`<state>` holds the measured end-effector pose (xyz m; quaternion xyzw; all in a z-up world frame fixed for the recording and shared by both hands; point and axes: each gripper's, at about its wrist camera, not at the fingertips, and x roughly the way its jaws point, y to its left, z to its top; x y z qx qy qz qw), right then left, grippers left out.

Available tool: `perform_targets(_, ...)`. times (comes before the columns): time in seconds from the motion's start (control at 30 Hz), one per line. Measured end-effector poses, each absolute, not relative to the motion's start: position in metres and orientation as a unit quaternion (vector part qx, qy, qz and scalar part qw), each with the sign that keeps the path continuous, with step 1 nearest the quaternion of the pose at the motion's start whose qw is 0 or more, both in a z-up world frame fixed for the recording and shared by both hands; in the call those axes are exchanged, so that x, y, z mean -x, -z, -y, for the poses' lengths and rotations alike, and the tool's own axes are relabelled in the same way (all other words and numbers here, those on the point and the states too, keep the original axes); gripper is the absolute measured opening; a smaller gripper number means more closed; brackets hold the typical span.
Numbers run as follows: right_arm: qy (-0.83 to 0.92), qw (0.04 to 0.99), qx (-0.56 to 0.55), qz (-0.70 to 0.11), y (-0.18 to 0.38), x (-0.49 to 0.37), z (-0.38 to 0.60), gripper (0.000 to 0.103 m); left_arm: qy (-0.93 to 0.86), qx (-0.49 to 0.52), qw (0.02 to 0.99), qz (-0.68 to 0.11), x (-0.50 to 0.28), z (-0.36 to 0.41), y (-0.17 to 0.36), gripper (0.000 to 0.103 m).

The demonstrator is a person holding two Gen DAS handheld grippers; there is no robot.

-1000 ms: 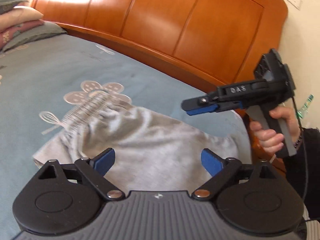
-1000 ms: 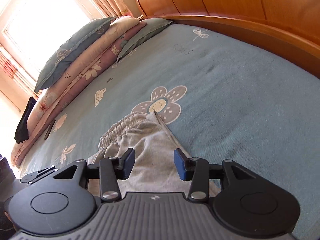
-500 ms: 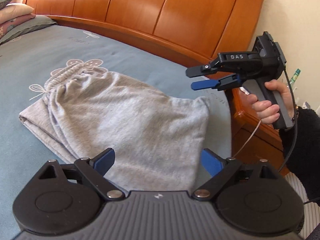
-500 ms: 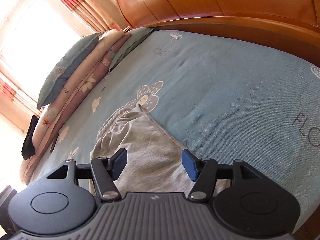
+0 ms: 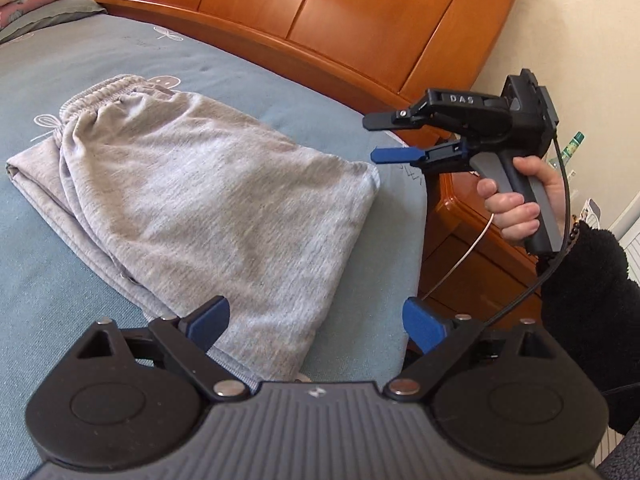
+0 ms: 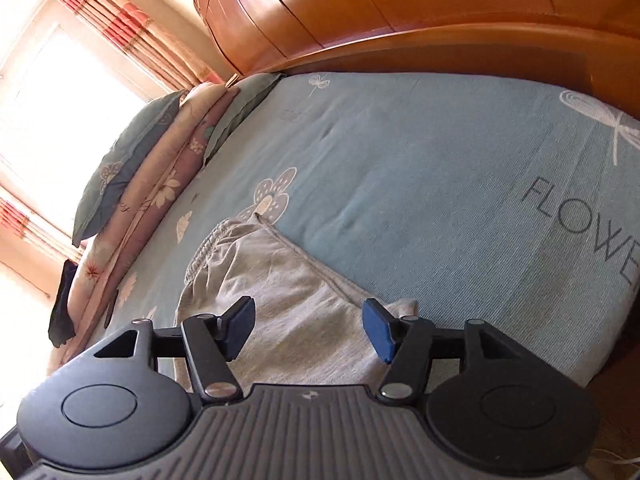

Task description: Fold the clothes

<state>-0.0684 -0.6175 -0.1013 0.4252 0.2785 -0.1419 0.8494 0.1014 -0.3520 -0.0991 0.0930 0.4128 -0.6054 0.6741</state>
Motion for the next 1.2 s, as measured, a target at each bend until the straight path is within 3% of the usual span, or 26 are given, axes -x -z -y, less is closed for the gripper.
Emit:
perform_targets(0.07, 0.18, 0.834, -0.417, -0.312, 0.117, 0.064, 0.617, 0.064, 0.598, -0.097, 0.68, -0.413, -0.1, 0.344, 0.099, 0.093)
perform_targets(0.33, 0.217, 0.824, -0.464, -0.24, 0.113, 0.101, 0.63, 0.063, 0.569, -0.091, 0.705, -0.413, -0.096, 0.313, 0.097, 0.093)
perform_targets(0.53, 0.205, 0.786, -0.518, -0.269, 0.14, 0.083, 0.637, 0.061, 0.558, -0.063, 0.712, -0.422, -0.098, 0.303, 0.095, 0.093)
perform_targets(0.63, 0.191, 0.778, -0.555, -0.223, 0.146, 0.088, 0.651, 0.023, 0.557, -0.059, 0.713, -0.422, -0.099, 0.301, 0.095, 0.093)
perform_targets(0.73, 0.181, 0.774, -0.577, -0.19, 0.15, 0.092, 0.661, 0.009, 0.556, -0.06, 0.715, -0.42, -0.099, 0.298, 0.094, 0.093)
perform_targets(1.07, 0.221, 0.825, -0.446, -0.266, 0.122, 0.068, 0.623, 0.019, 0.552, -0.06, 0.719, -0.419, -0.1, 0.297, 0.099, 0.093)
perform_targets(1.2, 0.249, 0.829, -0.418, -0.277, 0.116, 0.069, 0.616, 0.014, 0.551, -0.06, 0.723, -0.412, -0.099, 0.291, 0.096, 0.093)
